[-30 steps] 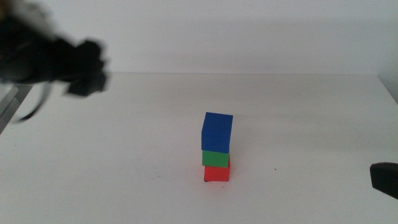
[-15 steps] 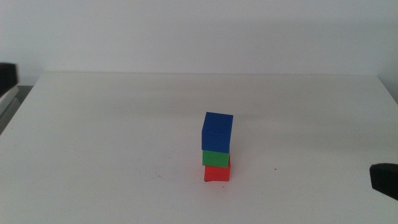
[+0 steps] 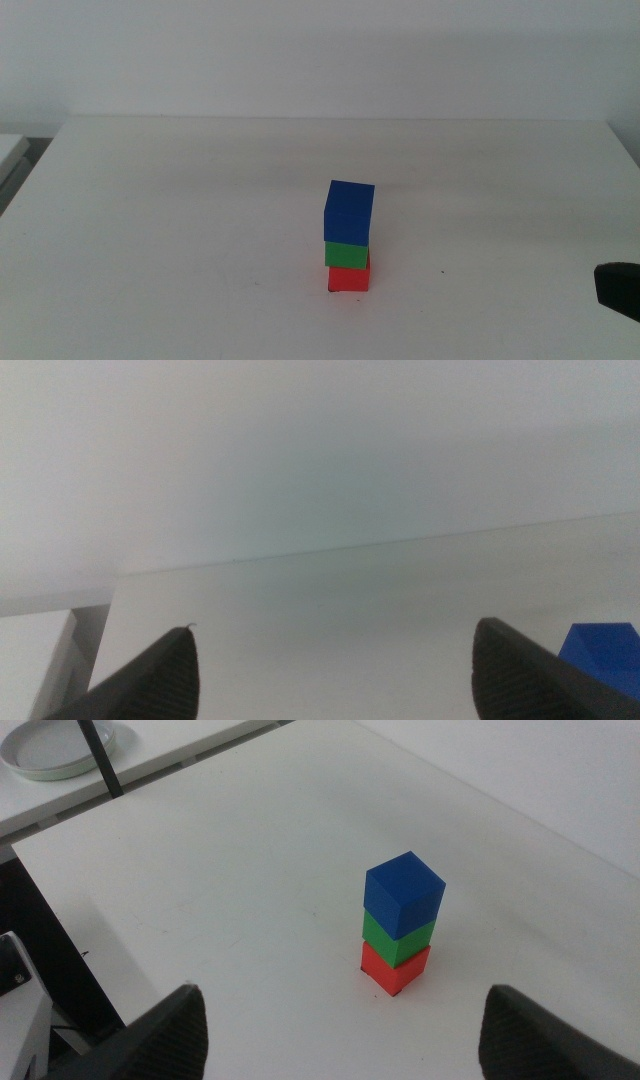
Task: Stack red cubes first, then green, then blue cubes in a specific spot.
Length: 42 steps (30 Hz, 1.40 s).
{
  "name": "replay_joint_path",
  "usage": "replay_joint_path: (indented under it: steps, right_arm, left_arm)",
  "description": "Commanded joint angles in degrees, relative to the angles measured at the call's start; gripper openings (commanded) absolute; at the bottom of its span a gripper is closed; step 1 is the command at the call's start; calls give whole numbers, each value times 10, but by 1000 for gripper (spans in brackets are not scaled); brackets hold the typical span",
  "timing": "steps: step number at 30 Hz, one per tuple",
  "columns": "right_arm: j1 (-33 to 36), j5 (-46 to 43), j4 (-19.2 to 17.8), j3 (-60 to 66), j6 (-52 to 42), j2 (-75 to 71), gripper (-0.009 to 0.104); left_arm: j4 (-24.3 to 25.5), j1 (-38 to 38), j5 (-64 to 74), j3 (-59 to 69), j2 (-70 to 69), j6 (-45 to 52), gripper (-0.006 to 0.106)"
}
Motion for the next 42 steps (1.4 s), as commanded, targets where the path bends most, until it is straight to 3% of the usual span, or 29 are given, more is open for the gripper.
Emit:
replay_joint_path:
  steps: [1, 6, 8, 11, 12, 13, 16, 17, 23, 27, 35, 42]
  right_arm:
    - [-3, -5, -2, 2, -2, -2, 84]
    - [-3, -5, 0, 3, -2, -2, 84]
    - [-3, -26, -41, 21, -2, -2, 84]
    - [-15, -125, -146, 80, -2, -14, 84]
    - [-27, -153, -149, 104, -2, -19, 84]
    - [-43, -172, -135, 122, -2, -23, 84]
    - [-93, -180, -22, 180, -2, -32, 84]
    - [-114, -192, -5, 201, -2, -37, 84]
    - [-269, -369, -19, 328, -2, -97, 84]
    - [-362, -379, -19, 385, -2, -170, 84]
    - [-469, -394, -13, 497, -2, -357, 84]
    - [-495, -399, -13, 545, -2, -371, 84]
  left_arm:
    - [-4, 2, -10, 0, -3, 2, 93]
    - [-4, 2, -10, 10, -3, 2, 93]
    - [-5, 2, -12, 22, -3, 2, 93]
    - [-4, 2, -41, 67, -14, 2, 93]
    - [-4, 2, -69, 94, -29, 2, 93]
    - [-4, 2, -104, 124, -51, 2, 93]
    - [0, 2, -193, 225, -120, 2, 93]
    - [7, 2, -210, 250, -141, 2, 93]
    - [32, 2, -214, 370, -286, 2, 93]
    - [32, 2, -225, 430, -318, 2, 93]
    - [32, 3, -267, 494, -318, 2, 93]
    - [32, 4, -330, 515, -318, 2, 93]
